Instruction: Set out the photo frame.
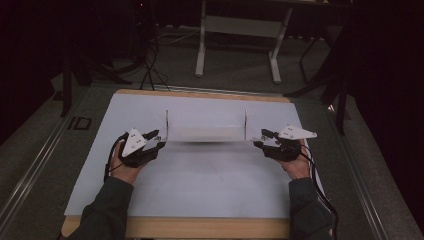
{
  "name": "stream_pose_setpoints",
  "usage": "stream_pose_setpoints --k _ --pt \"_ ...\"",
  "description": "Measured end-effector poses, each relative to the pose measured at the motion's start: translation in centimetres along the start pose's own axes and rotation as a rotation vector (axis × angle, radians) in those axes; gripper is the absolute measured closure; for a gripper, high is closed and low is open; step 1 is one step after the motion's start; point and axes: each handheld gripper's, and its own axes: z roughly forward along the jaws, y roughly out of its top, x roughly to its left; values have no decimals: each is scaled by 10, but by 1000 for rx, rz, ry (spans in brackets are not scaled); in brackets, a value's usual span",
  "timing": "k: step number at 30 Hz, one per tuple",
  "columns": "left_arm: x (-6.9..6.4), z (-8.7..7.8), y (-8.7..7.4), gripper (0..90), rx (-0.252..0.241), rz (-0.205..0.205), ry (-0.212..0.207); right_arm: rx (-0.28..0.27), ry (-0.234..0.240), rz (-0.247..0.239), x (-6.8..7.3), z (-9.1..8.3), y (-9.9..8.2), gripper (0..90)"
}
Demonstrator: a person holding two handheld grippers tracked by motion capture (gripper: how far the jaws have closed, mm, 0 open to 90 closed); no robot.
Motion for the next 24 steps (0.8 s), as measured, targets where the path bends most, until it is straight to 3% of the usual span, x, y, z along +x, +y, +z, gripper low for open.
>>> stream_pose_setpoints --k 3,7,11,14,17,24 --pt "5 2 0 564 -6 -5 -9 3 30 -33 0 7 3 461" --pt "8 5 3 565 -12 8 -23 0 21 -64 3 15 9 465" --pt "5 8 12 559 27 58 -3 25 7 -83 6 14 14 490" --pt "8 9 14 562 45 62 -13 35 5 -95 8 14 16 502" --pt "6 8 19 572 69 91 -9 38 4 -91 9 14 16 504" --pt "9 3 25 582 33 56 -36 20 1 -86 10 4 21 507"
